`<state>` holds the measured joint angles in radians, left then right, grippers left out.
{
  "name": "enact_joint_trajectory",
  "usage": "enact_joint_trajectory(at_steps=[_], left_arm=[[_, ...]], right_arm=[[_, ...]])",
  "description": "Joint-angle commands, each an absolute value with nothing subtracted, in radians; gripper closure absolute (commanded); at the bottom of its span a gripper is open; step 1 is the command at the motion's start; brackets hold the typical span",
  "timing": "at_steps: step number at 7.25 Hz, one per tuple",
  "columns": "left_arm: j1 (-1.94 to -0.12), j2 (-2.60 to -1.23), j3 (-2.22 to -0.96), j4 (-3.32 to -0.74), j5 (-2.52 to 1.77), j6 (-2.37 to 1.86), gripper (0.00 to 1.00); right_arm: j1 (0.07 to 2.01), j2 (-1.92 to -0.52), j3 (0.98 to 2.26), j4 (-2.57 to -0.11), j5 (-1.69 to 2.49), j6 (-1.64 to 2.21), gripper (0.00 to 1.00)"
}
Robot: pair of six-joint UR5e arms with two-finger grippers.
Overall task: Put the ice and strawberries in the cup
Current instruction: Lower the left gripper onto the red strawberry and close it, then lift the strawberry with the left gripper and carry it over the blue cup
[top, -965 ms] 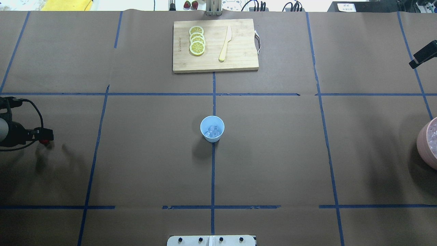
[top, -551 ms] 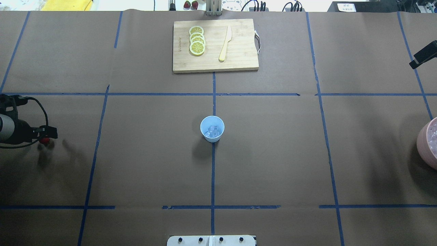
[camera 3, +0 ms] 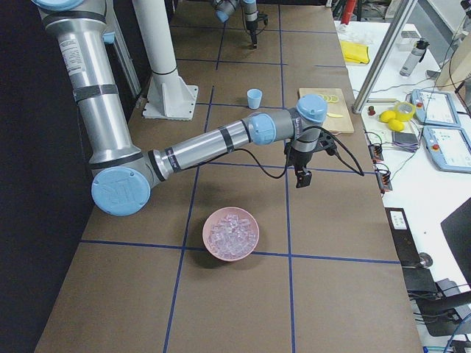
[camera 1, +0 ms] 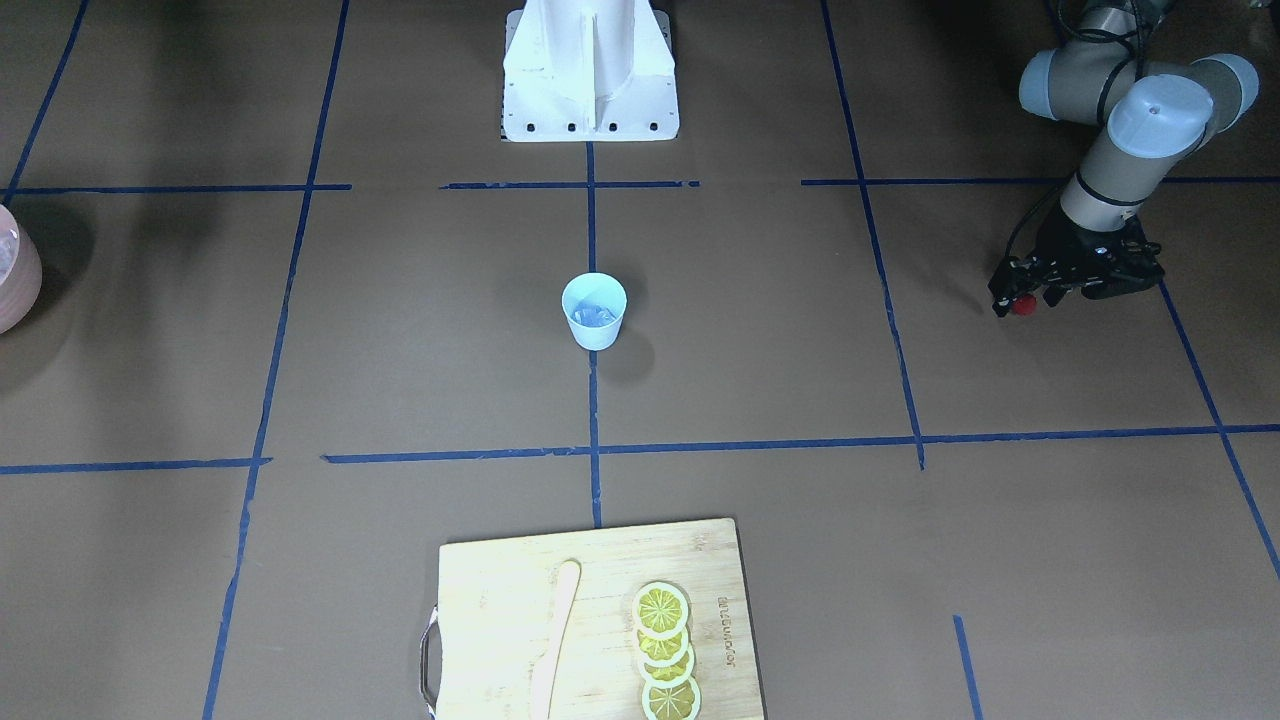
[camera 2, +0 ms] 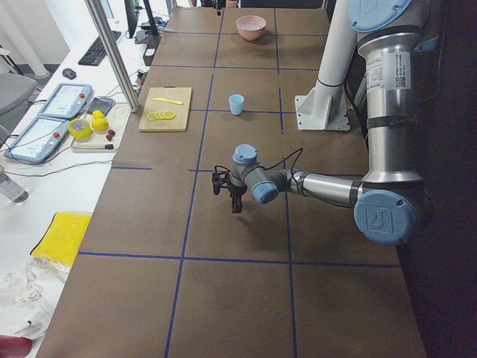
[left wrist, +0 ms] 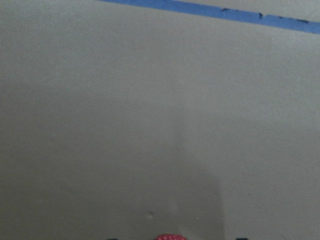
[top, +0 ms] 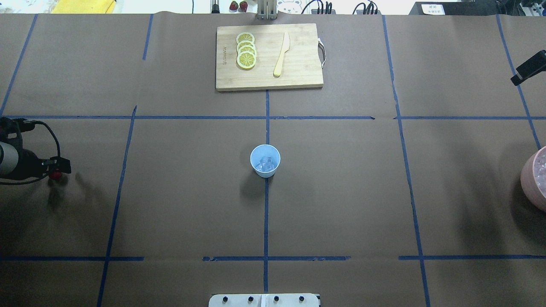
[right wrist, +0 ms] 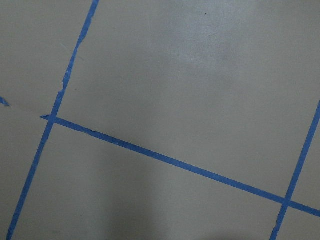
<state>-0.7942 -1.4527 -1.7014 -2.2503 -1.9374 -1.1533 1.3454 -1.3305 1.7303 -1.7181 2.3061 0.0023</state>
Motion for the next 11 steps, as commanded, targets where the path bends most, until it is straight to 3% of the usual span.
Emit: enact_joint_trajectory(at_steps=[1,3,4,5,8,11], left_arm=[[-0.795,-1.450,-1.703,-2.250,-1.937,-1.154,0.37],[-0.798,-1.447,-1.709,-2.252,-1.937,-1.155,0.77],[-0.799,-1.444,-1.718,-2.250,-1.939,-1.155,0.92],[-0.805,-1.439,-1.747,-2.238,-1.991,-1.154,0.99],[-0.913,-1.488,-1.969,-1.925,-2.106,-1.147,0.99],[-0.904,-1.849,-2.049,-1.452,-2.102,-1.158,0.99]], right_arm=[[1.345,-1.330,1.730,-1.718,2.306,0.005,0.01],[1.345,-1.330,1.730,-1.718,2.306,0.005,0.01],[1.345,-1.330,1.732,-1.718,2.307,0.006,0.01],[1.345,-1.331,1.732,-1.718,2.307,0.006,0.01],[1.354,-1.347,1.729,-1.718,2.307,0.005,0.01],[1.478,-1.406,1.657,-1.717,2.391,-0.122,0.01]])
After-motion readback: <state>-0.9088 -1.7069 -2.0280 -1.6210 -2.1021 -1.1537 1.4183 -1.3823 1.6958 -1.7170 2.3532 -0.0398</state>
